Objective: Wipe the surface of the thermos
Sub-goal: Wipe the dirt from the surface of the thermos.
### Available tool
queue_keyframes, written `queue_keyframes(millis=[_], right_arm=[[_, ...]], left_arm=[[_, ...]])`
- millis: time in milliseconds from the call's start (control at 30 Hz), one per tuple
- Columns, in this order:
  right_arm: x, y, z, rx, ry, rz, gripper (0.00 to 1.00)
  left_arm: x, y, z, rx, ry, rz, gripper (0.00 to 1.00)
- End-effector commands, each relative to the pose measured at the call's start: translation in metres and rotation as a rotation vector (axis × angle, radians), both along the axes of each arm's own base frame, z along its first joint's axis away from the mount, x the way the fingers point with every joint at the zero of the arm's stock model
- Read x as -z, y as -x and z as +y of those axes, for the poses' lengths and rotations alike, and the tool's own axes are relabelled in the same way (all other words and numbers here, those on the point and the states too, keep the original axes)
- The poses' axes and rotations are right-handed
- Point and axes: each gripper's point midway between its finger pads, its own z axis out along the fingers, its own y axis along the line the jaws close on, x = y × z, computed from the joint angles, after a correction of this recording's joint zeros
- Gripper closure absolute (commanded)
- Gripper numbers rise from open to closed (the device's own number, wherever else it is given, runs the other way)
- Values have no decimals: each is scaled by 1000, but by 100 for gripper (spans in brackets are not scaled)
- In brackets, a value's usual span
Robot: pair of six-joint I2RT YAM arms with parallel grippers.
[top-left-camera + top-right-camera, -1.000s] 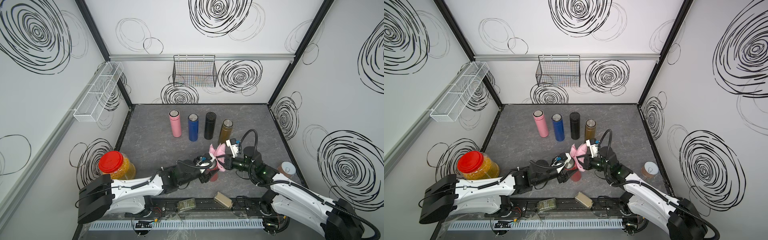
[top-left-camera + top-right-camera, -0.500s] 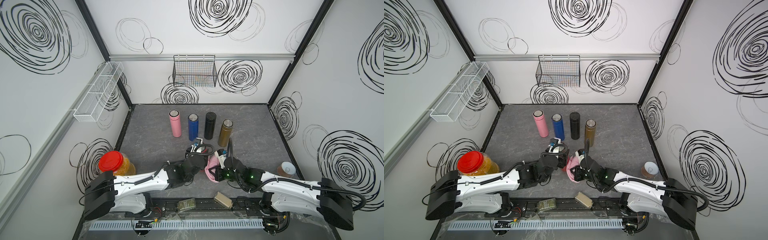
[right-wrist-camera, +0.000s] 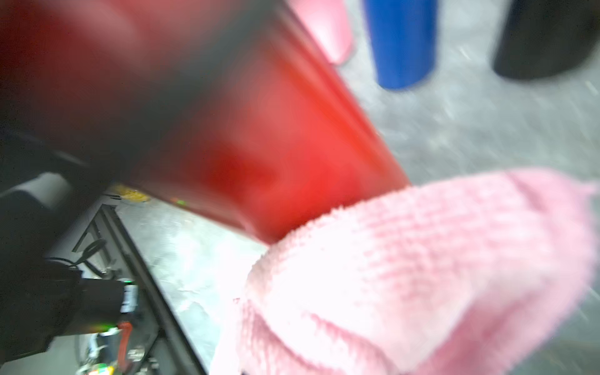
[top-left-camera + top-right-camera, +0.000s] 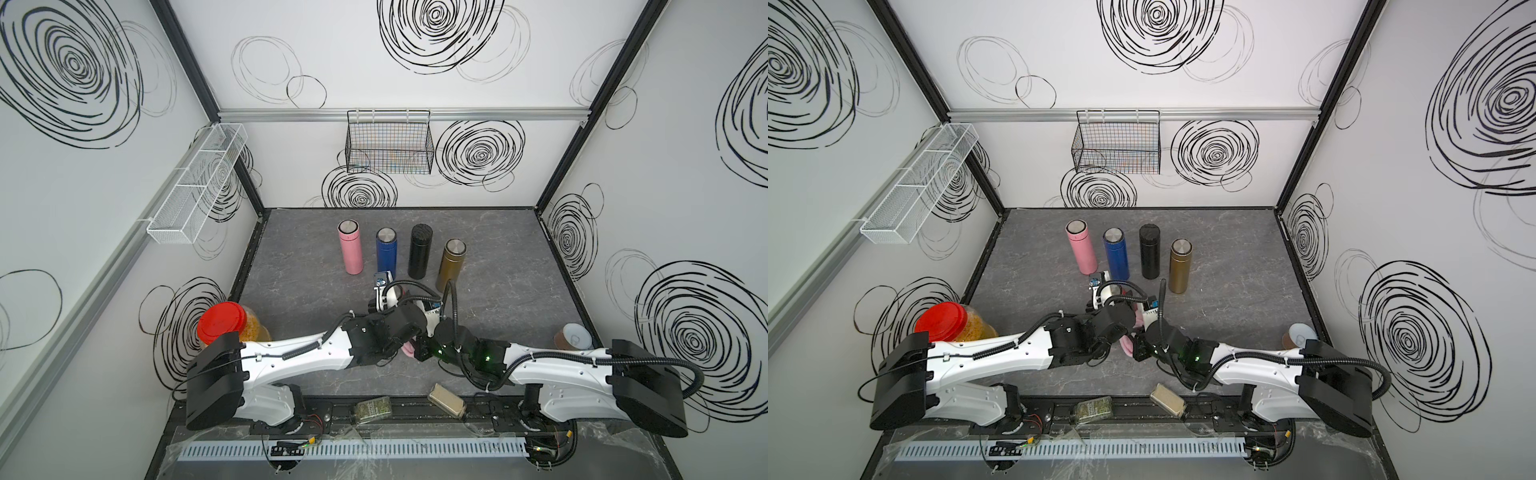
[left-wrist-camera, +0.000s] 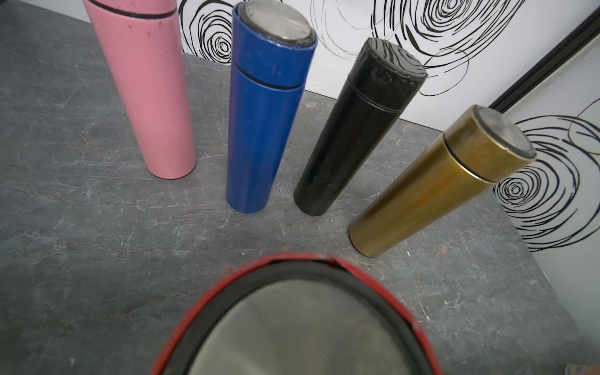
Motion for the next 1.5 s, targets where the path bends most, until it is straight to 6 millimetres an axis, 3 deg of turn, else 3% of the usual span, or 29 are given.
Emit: queue_keyframes(millis=[0,233,333,467,633,700,767,867,1000,1133,1267,1467], right_arm=[[-7,-10,-11,107,-63,-20,100],[-89,11,22,-69,-275,-250,100],[-105,9,28,-75,-319,-284,100],[-73,0,23,-3,-280,-223,100],[-16,-1,-18,148,-230,-97,100],[-9,-2,-31,196,-195,-112,100],[-14,-4,-37,215,-186,-154,100],[-41,3,-26,132,-273,-253,100],[-86,19,11,-26,-374,-375,100],[-95,27,41,-105,-419,-399,100],[-65,16,49,-45,-404,-349,100],[0,-5,-2,256,-324,-254,100]], left_arm=[[-13,8,-3,-21,157,12,100],[-12,8,-4,-42,211,39,100],[-10,7,-7,-41,225,59,100],[-7,6,-11,-43,220,77,100],[-8,5,-14,-37,214,83,100],[-10,5,-13,-42,224,74,100],[-10,4,-11,-44,234,71,100],[-12,2,-11,-49,250,74,100],[-17,1,-11,-56,275,79,100],[-22,0,-15,-45,303,81,100],[-28,1,-15,-39,320,77,100],[-33,3,-8,-39,331,65,100]])
